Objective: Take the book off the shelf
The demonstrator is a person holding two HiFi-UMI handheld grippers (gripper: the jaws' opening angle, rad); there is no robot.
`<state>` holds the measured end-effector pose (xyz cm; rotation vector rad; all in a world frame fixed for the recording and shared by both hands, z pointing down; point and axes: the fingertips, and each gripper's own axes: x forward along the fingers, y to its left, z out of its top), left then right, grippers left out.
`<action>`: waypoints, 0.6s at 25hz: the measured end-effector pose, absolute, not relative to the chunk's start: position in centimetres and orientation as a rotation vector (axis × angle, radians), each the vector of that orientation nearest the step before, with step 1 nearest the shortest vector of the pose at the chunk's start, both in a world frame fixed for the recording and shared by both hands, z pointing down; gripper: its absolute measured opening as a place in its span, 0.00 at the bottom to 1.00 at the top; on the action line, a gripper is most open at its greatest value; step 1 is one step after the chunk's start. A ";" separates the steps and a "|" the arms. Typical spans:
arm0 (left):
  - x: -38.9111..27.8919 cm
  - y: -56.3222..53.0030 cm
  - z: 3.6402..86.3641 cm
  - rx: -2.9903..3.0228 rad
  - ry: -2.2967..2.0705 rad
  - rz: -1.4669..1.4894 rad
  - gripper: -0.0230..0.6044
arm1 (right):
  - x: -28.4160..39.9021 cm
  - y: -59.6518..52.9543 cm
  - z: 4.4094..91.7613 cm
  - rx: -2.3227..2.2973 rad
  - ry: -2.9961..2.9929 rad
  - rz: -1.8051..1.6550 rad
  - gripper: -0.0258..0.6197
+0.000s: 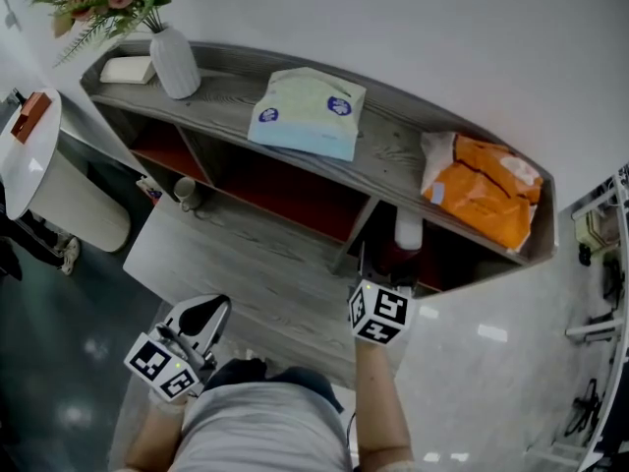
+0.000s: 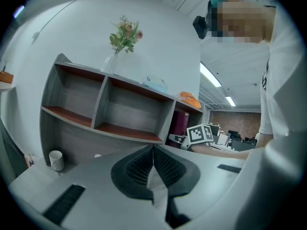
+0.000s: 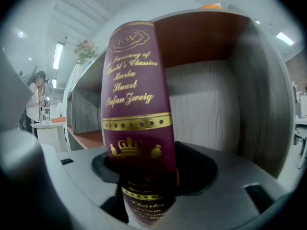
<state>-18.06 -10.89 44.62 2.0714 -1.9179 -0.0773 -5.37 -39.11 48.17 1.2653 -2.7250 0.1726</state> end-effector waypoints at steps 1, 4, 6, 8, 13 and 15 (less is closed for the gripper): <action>-18.1 -10.8 44.6 2.067 -1.923 -0.078 0.06 | -5.4 -39.2 48.2 1.269 -2.723 0.170 0.44; -18.3 -10.5 44.6 2.060 -1.928 -0.083 0.06 | -5.2 -39.4 48.3 1.291 -2.707 0.157 0.44; -18.3 -10.4 44.5 2.063 -1.927 -0.085 0.06 | -5.0 -39.3 48.2 1.301 -2.701 0.150 0.43; -18.3 -10.4 44.4 2.071 -1.921 -0.088 0.06 | -4.7 -39.0 48.1 1.302 -2.703 0.149 0.41; -18.0 -10.4 44.1 2.103 -1.892 -0.088 0.06 | -4.2 -37.4 47.9 1.299 -2.701 0.149 0.40; -17.7 -10.4 44.0 2.121 -1.871 -0.088 0.06 | -3.9 -36.6 47.8 1.299 -2.700 0.159 0.40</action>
